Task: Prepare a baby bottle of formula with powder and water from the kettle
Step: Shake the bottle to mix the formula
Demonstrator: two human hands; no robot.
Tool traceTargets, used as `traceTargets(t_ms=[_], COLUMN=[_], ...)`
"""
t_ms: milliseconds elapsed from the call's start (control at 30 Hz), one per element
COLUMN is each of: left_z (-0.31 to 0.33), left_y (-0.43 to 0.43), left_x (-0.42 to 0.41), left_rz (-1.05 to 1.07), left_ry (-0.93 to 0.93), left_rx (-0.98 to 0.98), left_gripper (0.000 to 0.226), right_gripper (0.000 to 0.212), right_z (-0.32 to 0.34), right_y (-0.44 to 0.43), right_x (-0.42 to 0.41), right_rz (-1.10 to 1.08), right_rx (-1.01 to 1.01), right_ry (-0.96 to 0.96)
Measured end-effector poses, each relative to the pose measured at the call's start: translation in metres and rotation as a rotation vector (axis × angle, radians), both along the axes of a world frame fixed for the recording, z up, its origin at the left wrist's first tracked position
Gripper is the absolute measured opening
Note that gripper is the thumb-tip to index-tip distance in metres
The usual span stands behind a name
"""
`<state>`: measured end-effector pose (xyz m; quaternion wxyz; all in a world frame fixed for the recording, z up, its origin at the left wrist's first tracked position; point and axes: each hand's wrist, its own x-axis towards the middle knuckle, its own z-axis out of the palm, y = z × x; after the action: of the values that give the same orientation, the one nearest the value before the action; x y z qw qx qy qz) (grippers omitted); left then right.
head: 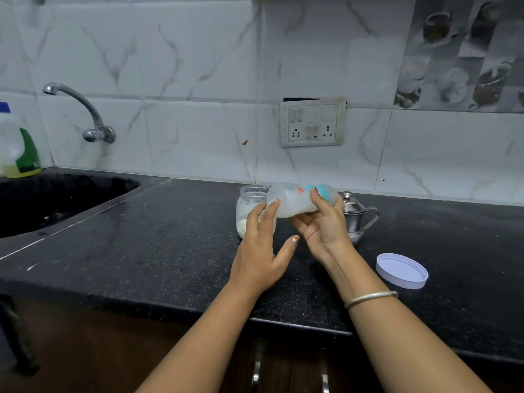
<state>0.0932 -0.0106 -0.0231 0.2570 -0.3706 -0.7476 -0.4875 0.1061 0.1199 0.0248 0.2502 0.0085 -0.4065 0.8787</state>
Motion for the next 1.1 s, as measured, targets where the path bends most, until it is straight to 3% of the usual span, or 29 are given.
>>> traceTargets(t_ms=[167,300,400,600,800,1100], left_z=[0.0,0.004,0.006,0.006,0.003,0.005], left_y=[0.0,-0.002,-0.002,-0.001,-0.002,-0.001], left_x=[0.0,-0.001,0.001,0.004,-0.002,-0.001], left_rz=[0.078,0.22,0.235,0.171,0.137,0.133], left_ry=[-0.105,-0.138,-0.152,-0.118,0.022,0.02], left_rx=[0.047,-0.014,-0.027,0.07,0.181,0.199], left_gripper=[0.058,0.042,0.036,0.033,0.04,0.056], right_gripper=[0.072,0.088,0.09,0.079,0.04,0.054], right_z=[0.003,0.001,0.0,0.002,0.004,0.004], right_y=[-0.001,-0.009,-0.012,-0.008,-0.011,-0.011], right_x=[0.002,0.008,0.011,0.005,0.004,0.003], right_rz=[-0.059,-0.272,-0.321,-0.136,0.059,0.129], right_rx=[0.117,0.464,0.549,0.278,0.076,0.012], right_ry=[0.045,0.184,0.23,0.098,-0.037,-0.062])
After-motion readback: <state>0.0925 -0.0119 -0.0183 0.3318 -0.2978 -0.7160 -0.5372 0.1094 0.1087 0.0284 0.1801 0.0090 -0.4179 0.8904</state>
